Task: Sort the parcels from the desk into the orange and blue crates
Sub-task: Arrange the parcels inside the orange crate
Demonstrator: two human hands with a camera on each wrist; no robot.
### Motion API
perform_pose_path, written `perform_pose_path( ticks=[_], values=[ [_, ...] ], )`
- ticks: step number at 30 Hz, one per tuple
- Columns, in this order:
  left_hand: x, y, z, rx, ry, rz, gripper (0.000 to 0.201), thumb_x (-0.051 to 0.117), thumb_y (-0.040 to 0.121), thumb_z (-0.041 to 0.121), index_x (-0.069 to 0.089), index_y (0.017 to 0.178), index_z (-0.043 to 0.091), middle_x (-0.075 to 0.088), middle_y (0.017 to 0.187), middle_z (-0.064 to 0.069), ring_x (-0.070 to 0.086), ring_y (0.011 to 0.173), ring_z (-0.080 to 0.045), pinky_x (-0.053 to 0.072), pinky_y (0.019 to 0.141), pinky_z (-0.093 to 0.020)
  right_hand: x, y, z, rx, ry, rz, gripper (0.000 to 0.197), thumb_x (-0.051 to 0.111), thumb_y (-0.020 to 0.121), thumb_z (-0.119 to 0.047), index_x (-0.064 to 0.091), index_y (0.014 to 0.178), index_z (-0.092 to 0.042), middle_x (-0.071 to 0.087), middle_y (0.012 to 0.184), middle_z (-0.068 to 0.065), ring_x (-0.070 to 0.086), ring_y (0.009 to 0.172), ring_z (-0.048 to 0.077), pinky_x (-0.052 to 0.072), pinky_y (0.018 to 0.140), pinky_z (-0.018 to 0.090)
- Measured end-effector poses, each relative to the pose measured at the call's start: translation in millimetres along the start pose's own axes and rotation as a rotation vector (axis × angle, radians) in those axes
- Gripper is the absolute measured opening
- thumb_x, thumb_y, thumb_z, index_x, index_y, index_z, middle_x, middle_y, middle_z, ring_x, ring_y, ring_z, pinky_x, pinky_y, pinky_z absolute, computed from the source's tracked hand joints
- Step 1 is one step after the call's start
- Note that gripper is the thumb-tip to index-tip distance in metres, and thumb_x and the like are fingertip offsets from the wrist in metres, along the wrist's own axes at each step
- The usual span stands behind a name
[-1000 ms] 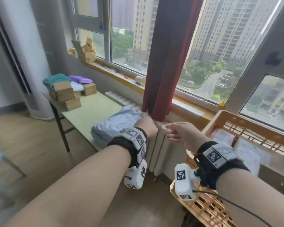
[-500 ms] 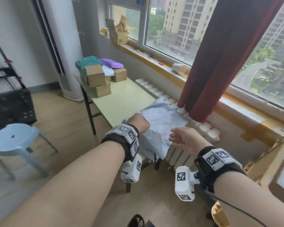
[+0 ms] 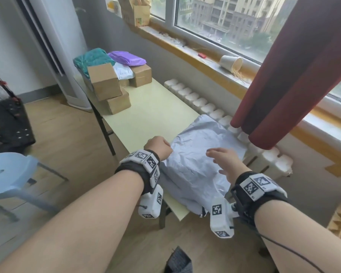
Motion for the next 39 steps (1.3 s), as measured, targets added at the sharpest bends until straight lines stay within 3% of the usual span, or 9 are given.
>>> perform_pose_path(
  ticks=[3,7,11,14,18,22,26,31,39],
  values=[
    [4,16,-11,-0.056,0.006,-0.036,0.030,0.056,0.086,0.013,0.062,0.115,0.018,0.057,0.129,-0.009,0.053,0.118,-0.029,0.045,0.101,-0.037,5,11,4,0.010,-0.016,0.013,0.028,0.063,0.093,-0.013,0.068,0.121,-0.010,0.060,0.105,0.003,0.052,0.083,0.012,0.039,0.081,0.033],
    [9,34,-19,-0.071,-0.020,-0.096,0.039,0.054,0.086,0.016,0.051,0.124,0.019,0.055,0.125,-0.008,0.056,0.111,-0.028,0.047,0.096,-0.035,13,22,9,0.049,0.012,0.048,0.030,0.062,0.094,-0.012,0.067,0.123,-0.010,0.059,0.110,0.004,0.050,0.099,0.018,0.035,0.083,0.032],
    [11,48,-23,-0.037,-0.005,-0.158,0.011,0.059,0.087,0.022,0.052,0.095,0.021,0.054,0.095,0.000,0.061,0.095,-0.025,0.049,0.085,-0.034,25,30,18,0.086,0.010,0.084,0.029,0.061,0.094,-0.012,0.068,0.122,-0.010,0.058,0.107,0.004,0.051,0.091,0.016,0.038,0.074,0.027],
    [15,58,-26,-0.007,0.023,-0.213,0.020,0.064,0.083,0.030,0.049,0.072,0.022,0.060,0.083,-0.005,0.057,0.072,-0.023,0.049,0.072,-0.033,29,35,25,0.108,0.007,0.121,0.026,0.062,0.093,-0.012,0.070,0.117,-0.011,0.059,0.102,0.004,0.050,0.080,0.011,0.034,0.059,0.022],
    [16,67,-31,-0.009,0.051,-0.309,0.033,0.069,0.082,0.046,0.063,0.079,0.014,0.063,0.080,-0.011,0.061,0.074,-0.026,0.043,0.064,-0.029,33,37,30,0.137,0.023,0.150,0.017,0.063,0.092,-0.012,0.070,0.108,-0.016,0.062,0.105,0.004,0.054,0.099,0.018,0.039,0.076,0.025],
    [15,74,-35,-0.030,0.146,-0.437,0.051,0.067,0.080,0.056,0.060,0.098,0.009,0.060,0.079,-0.005,0.060,0.078,-0.025,0.043,0.067,-0.028,40,34,28,0.137,0.028,0.152,0.016,0.064,0.092,-0.011,0.069,0.105,-0.018,0.063,0.106,0.005,0.054,0.095,0.017,0.039,0.065,0.020],
    [11,78,-30,0.017,0.206,-0.515,0.032,0.065,0.088,0.037,0.060,0.092,0.006,0.054,0.074,-0.004,0.052,0.066,-0.020,0.041,0.059,-0.027,45,28,21,0.139,0.005,0.141,0.027,0.063,0.093,-0.014,0.068,0.120,-0.015,0.061,0.114,0.005,0.052,0.102,0.018,0.038,0.066,0.020],
    [-2,81,-15,-0.015,-0.006,-0.603,0.015,0.059,0.089,0.019,0.057,0.092,0.005,0.056,0.087,-0.013,0.056,0.076,-0.029,0.051,0.073,-0.035,47,20,8,0.141,-0.050,0.083,0.036,0.063,0.094,-0.022,0.063,0.129,-0.020,0.056,0.118,-0.001,0.048,0.107,0.017,0.034,0.086,0.030],
    [-37,85,29,0.008,-0.368,-0.553,0.005,0.056,0.088,0.008,0.054,0.087,0.004,0.051,0.090,-0.016,0.060,0.078,-0.032,0.057,0.082,-0.047,38,7,-38,0.008,-0.061,0.128,0.044,0.070,0.089,-0.032,0.063,0.130,-0.018,0.060,0.127,-0.001,0.055,0.106,0.016,0.041,0.078,0.025]
  ],
)
Point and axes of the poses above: each hand's wrist, its own y-axis towards the middle knuckle, its own x-axis out of the palm, z = x × y, the point moved 3 cm from there along y, towards the middle knuckle
